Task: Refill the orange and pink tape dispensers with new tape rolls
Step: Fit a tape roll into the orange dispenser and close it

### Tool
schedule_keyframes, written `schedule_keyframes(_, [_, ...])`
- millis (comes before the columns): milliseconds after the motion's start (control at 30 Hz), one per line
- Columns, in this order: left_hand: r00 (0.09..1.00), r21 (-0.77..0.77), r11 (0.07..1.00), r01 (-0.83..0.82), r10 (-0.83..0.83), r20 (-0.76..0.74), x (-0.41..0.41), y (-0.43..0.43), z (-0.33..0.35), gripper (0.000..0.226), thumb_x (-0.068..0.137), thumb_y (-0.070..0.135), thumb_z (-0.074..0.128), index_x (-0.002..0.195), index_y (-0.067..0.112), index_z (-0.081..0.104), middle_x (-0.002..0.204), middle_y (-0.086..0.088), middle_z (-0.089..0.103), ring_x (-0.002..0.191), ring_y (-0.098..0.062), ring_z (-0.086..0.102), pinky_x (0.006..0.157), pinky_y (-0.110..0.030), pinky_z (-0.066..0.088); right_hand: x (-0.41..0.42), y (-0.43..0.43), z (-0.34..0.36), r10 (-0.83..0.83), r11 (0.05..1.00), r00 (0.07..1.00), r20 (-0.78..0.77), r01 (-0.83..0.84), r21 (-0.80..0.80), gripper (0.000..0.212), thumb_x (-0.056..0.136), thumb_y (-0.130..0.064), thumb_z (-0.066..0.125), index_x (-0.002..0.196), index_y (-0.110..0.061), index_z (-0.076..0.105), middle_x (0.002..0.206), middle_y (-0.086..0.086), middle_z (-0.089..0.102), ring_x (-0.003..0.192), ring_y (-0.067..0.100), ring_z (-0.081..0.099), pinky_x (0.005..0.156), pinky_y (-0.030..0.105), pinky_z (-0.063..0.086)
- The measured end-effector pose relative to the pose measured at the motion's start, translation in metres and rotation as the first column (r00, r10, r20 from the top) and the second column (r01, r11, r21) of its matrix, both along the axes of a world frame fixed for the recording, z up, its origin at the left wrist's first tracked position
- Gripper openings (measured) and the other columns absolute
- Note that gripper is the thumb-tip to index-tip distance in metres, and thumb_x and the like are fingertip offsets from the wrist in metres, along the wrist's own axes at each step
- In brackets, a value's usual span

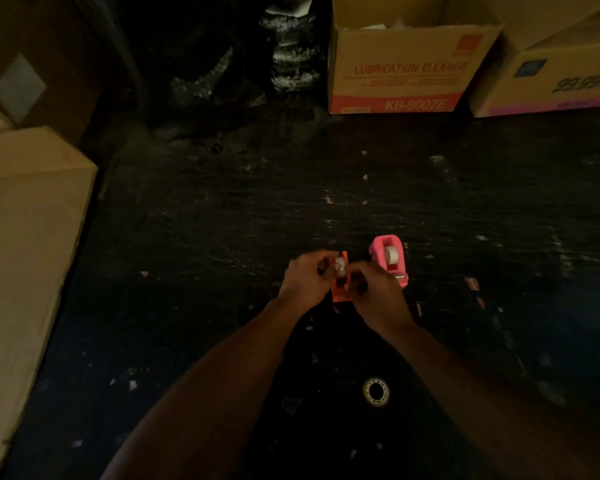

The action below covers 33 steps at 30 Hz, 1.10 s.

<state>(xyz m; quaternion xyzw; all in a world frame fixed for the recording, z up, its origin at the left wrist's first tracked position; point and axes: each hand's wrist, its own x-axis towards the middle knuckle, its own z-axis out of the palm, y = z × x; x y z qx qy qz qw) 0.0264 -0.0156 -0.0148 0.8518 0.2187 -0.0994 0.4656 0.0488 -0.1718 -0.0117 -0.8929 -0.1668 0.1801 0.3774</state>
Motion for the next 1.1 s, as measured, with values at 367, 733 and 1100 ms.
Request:
schedule_keyframes(367, [1.000,-0.068,0.998,0.006,-0.007,-0.009,0.012,0.006,0.000,0.020,0.098,0.026,0.058,0.111,0.036,0.069,0.105,0.008,0.071,0.094,-0.012,0.071,0.084,-0.043,0.063,0.006,-0.001,-0.006,0.062,0.997,0.987,0.149,-0.055,-0.045,0.025,0.087,-0.016,0.065,0.112,-0.022,0.065,0.109,-0.001,0.066,0.097,0.010,0.062,0.082,0.026,0.051])
schedule_keyframes(733, [0.985,0.099,0.983,0.153,-0.160,0.070,0.008,0.014,-0.006,0.034,0.096,0.016,0.060,0.126,0.029,0.070,0.113,-0.009,0.069,0.100,-0.021,0.069,0.094,-0.040,0.056,0.018,0.004,-0.010,0.157,0.985,0.931,0.331,-0.124,-0.117,0.021,0.087,-0.014,0.064,0.107,-0.018,0.068,0.108,0.004,0.068,0.096,0.020,0.065,0.078,0.033,0.053])
schedule_keyframes(1100, [0.995,-0.063,0.996,-0.060,0.065,0.082,0.002,0.005,-0.012,0.038,0.092,0.017,0.067,0.129,0.026,0.067,0.123,-0.001,0.074,0.101,-0.013,0.073,0.089,-0.042,0.062,0.019,-0.002,-0.013,0.263,0.962,0.868,0.421,-0.200,-0.189,0.010,0.085,-0.007,0.061,0.091,-0.013,0.066,0.101,0.008,0.064,0.093,0.027,0.061,0.073,0.040,0.052])
